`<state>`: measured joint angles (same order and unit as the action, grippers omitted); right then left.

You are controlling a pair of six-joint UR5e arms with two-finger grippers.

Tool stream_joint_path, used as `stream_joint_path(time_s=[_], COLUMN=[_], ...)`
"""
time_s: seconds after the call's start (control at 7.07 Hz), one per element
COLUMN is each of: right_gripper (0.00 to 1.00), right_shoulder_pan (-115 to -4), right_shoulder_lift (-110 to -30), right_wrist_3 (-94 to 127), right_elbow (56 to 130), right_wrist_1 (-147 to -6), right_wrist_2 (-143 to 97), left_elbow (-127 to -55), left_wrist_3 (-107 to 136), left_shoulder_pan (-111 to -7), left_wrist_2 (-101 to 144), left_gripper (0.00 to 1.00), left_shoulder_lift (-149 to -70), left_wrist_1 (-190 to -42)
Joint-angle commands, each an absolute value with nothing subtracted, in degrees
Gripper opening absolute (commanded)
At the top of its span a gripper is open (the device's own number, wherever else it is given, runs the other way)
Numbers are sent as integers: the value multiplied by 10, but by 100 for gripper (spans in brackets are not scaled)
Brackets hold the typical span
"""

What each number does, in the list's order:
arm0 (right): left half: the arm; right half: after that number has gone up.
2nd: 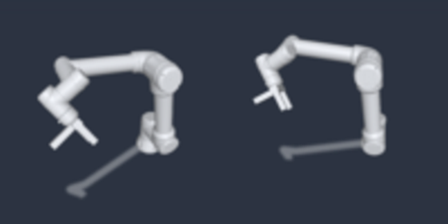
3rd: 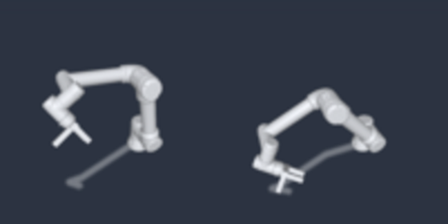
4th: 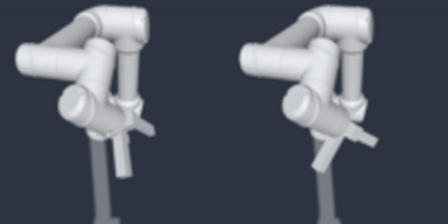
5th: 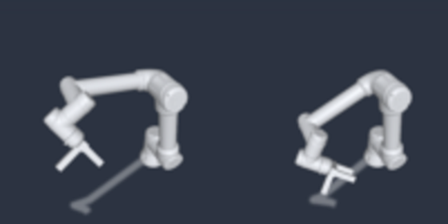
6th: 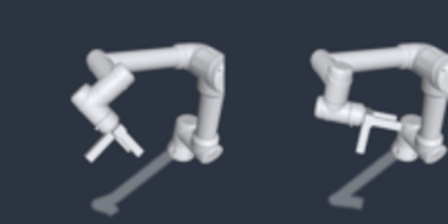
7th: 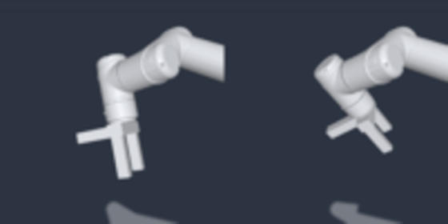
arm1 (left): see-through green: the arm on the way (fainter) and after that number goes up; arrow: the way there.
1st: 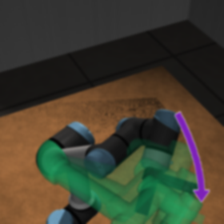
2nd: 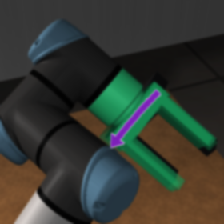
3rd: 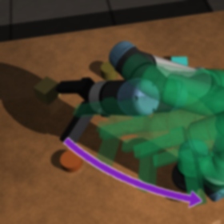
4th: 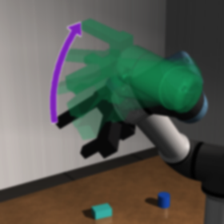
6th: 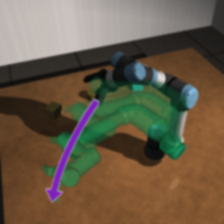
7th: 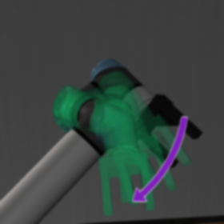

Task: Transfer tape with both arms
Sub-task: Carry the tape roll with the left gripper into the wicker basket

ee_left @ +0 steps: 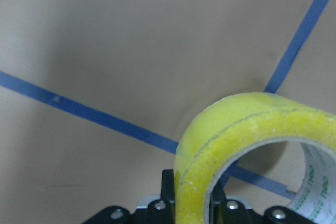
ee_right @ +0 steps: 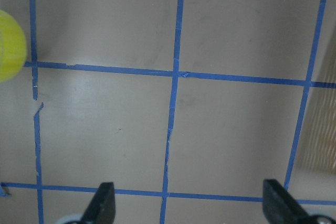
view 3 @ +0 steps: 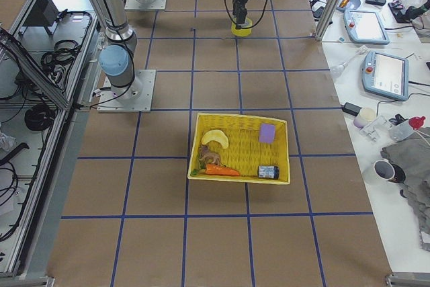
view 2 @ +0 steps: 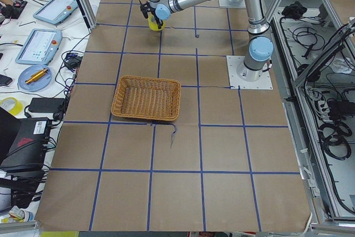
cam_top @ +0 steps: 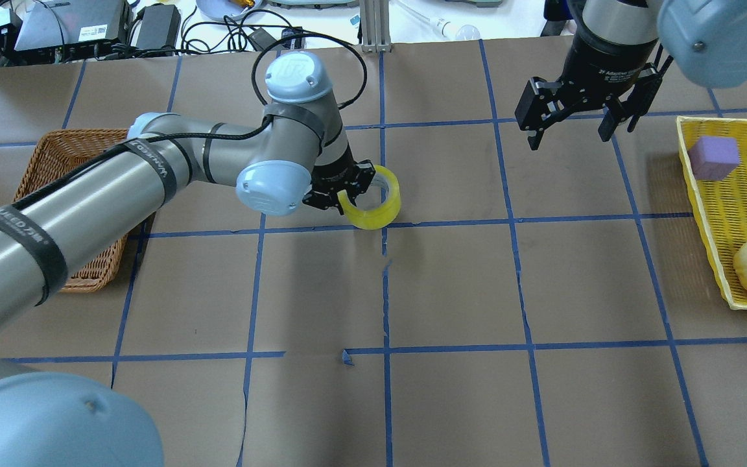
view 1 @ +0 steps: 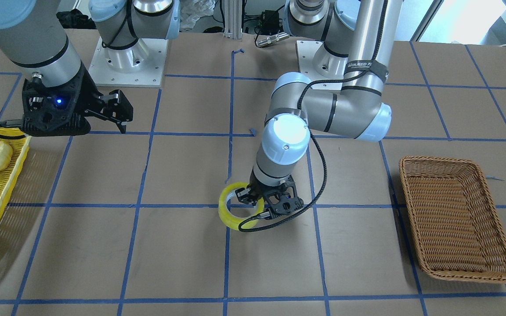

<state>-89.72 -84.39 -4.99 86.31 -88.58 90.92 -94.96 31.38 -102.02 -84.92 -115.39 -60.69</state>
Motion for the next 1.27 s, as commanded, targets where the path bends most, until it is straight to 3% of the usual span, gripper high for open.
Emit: stream_joint_path(time_s=[0.0,0.42,0.71,1.13], right_gripper=[100,100,100,100], right_shoulder_pan=[-897,-897,-897,-896], right_shoulder_lift=[-845,-845,-844,-845], right_wrist_3=[-49,-48,-48,-48], right_elbow=[864,863,864,868], right_wrist_1=[-890,-891,-890,-890], right_wrist_2=[911,911,910,911], left_elbow=[-949,-950,-954,-949], left_wrist_3=[86,-230,-468,-514], left_shoulder_pan=[-920,-745,-614,-584], left_wrist_2=[-897,-986,-995,-960], left_gripper=[0,0,0,0], left_shoulder_lift=[-1095,-1039,-1066,-1144], left_wrist_1=[-701,-769,-708,-587])
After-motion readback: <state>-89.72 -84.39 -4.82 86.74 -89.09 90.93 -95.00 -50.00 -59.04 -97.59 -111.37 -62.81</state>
